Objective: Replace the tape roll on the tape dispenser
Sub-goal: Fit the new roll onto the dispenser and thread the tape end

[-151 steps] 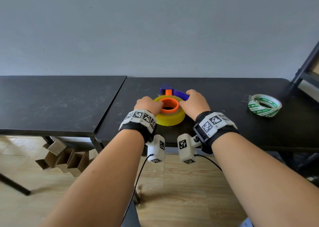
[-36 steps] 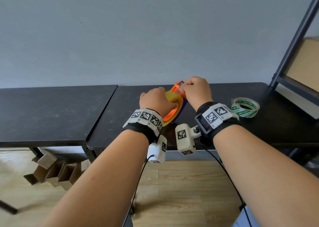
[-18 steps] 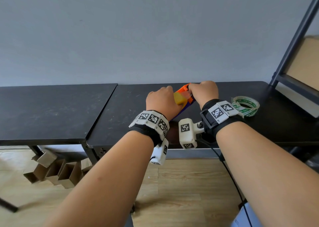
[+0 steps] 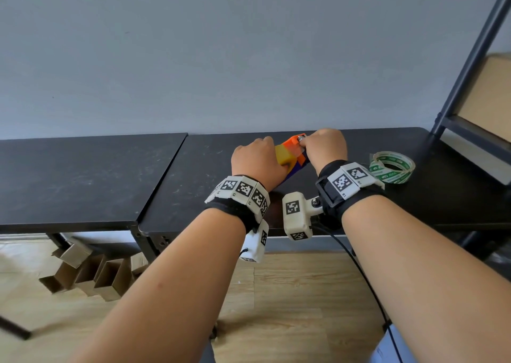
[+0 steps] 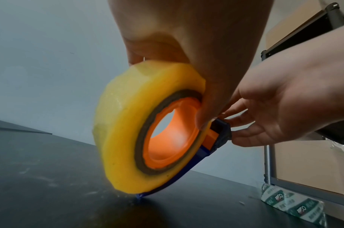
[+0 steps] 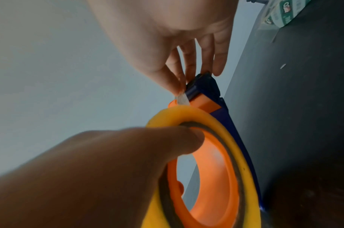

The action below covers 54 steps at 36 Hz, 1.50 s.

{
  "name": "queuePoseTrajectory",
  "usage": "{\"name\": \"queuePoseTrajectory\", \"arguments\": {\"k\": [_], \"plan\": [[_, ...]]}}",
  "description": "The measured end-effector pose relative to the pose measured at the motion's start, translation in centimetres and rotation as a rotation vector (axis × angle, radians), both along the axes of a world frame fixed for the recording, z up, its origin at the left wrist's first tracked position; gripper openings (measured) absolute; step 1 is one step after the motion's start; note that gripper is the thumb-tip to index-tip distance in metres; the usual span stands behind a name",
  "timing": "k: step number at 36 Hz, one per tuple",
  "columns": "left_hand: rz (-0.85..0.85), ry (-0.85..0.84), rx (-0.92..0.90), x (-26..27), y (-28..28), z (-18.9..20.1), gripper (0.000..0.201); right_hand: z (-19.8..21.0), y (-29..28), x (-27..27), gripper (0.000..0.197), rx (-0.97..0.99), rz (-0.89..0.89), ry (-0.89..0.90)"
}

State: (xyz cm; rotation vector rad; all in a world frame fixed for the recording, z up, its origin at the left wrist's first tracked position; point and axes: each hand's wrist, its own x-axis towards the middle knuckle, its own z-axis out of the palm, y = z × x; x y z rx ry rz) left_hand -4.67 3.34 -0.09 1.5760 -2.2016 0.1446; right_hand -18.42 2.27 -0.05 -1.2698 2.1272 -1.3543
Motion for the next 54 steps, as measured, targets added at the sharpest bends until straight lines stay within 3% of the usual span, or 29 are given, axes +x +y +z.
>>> {"name": "queuePoseTrajectory", "arguments": {"k": [5, 10, 19, 32, 42, 54], "plan": [[0.009, 0.022, 0.008, 0.2, 0.1, -0.1, 0.036, 0.2, 0.0, 0.3, 0.044, 0.015, -0.025, 0.023], [0.011, 0.043, -0.001, 0.5, 0.0, -0.3, 0.041, 0.4, 0.7, 0.4, 0.023, -0.043, -0.07, 0.086], [0.027, 0.047, -0.006, 1.1, -0.4, -0.3, 0.046, 0.3, 0.8, 0.8, 0.021, -0.142, -0.093, 0.077], [0.081, 0.082, 0.018, 1.8, -0.6, -0.5, 0.051, 0.9, 0.9, 1.3, 0.021, -0.208, -0.165, -0.035], [0.075, 0.037, 0.054, 2.4, -1.2, -0.6, 0.047, 1.2, 0.7, 1.8, 0.019, -0.251, -0.034, -0.112], [0.083, 0.084, 0.08, 2.2, -1.2, -0.5, 0.043, 1.1, 0.6, 1.7, 0.015, -0.286, -0.05, -0.225]]}}
